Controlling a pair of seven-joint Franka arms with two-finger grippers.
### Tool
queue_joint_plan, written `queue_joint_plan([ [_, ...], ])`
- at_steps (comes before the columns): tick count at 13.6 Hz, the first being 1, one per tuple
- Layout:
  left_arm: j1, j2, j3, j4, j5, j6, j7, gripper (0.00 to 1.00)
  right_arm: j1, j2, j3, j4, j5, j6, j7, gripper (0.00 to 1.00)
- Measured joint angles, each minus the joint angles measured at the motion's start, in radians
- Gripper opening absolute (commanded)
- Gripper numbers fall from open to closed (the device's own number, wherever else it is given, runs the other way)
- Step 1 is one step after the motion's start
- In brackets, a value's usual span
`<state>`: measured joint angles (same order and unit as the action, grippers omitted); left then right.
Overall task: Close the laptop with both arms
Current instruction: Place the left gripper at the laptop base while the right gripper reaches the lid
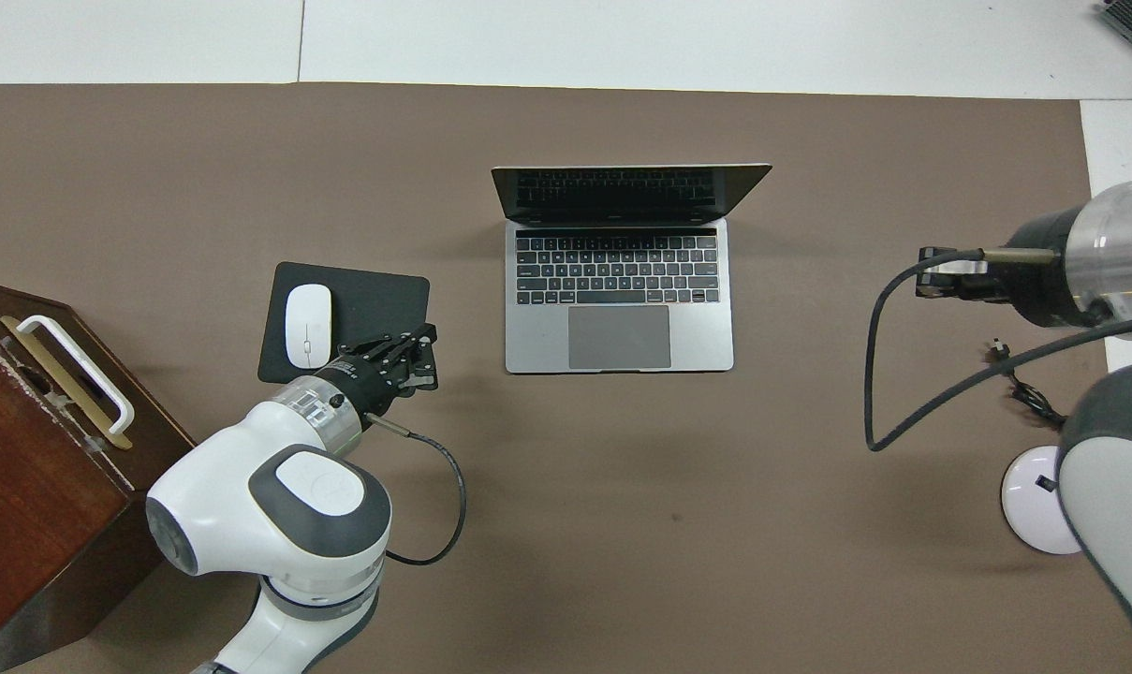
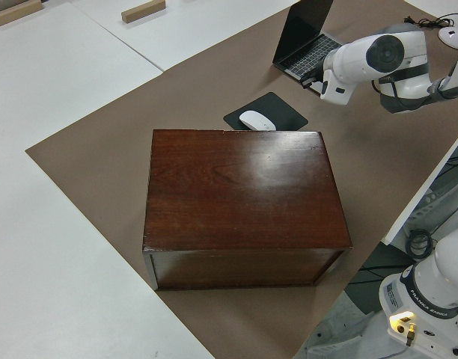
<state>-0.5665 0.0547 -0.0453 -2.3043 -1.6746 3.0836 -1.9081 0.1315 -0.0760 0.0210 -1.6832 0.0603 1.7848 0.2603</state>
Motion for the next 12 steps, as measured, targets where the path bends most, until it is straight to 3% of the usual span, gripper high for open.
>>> queue_joint_plan([
  [6,-0.155,0.215,-0.002,0.169,-0.073,0.143,-0.008,0.0,0.043,0.035,0.0,0.005,-0.005,0.051,0.088,0.0],
  [12,-0.187,0.288,-0.001,0.232,-0.073,0.178,-0.009,0.0,0.072,0.129,0.0,0.081,-0.043,0.083,0.107,0.0],
])
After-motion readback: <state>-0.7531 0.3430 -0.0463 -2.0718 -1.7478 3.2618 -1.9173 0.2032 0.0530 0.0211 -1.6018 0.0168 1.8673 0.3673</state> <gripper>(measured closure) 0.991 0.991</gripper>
